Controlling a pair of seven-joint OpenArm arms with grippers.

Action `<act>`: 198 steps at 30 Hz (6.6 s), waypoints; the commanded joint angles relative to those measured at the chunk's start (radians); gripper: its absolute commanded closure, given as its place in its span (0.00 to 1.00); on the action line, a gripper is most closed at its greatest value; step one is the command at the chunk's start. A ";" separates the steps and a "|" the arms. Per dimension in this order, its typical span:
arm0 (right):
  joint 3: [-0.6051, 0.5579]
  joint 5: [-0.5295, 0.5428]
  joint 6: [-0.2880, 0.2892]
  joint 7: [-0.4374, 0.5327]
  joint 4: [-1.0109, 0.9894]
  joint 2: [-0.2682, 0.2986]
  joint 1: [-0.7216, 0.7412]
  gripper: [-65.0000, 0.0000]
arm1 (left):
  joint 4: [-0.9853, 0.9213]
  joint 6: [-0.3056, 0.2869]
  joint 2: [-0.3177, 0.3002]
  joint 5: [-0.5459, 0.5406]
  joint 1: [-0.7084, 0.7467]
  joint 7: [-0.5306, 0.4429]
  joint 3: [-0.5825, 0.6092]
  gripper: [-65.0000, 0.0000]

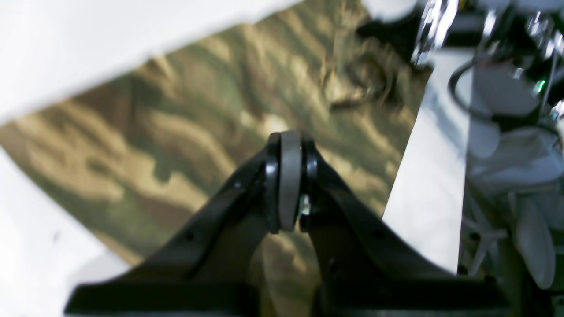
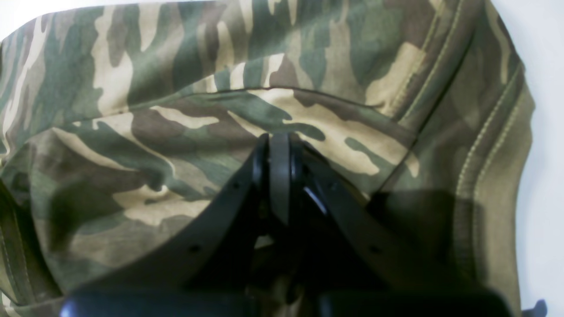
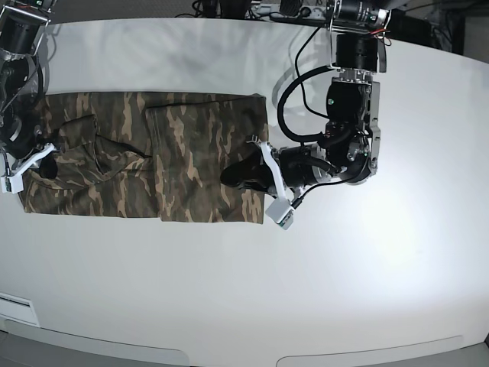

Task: Fold the T-shirt properly
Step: 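Lift the strip end with the left gripper and fold it toward the right gripper, then press and smooth the folded layer with the left gripper, then grasp the shirt end with the right gripper and fold it over toward the left gripper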

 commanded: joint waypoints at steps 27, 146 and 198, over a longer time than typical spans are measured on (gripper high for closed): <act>-0.008 -0.041 0.010 -0.092 -0.008 0.001 -0.009 1.00 | 0.018 0.012 0.026 0.209 -0.012 -0.180 0.294 1.00; 0.026 0.526 -0.064 -0.584 0.525 0.125 0.121 1.00 | 0.257 0.423 -0.342 0.701 0.130 -0.211 0.193 0.88; 0.020 0.761 0.035 -0.659 0.403 -0.056 0.160 1.00 | 0.257 0.419 -0.389 0.623 0.144 -0.213 0.182 0.88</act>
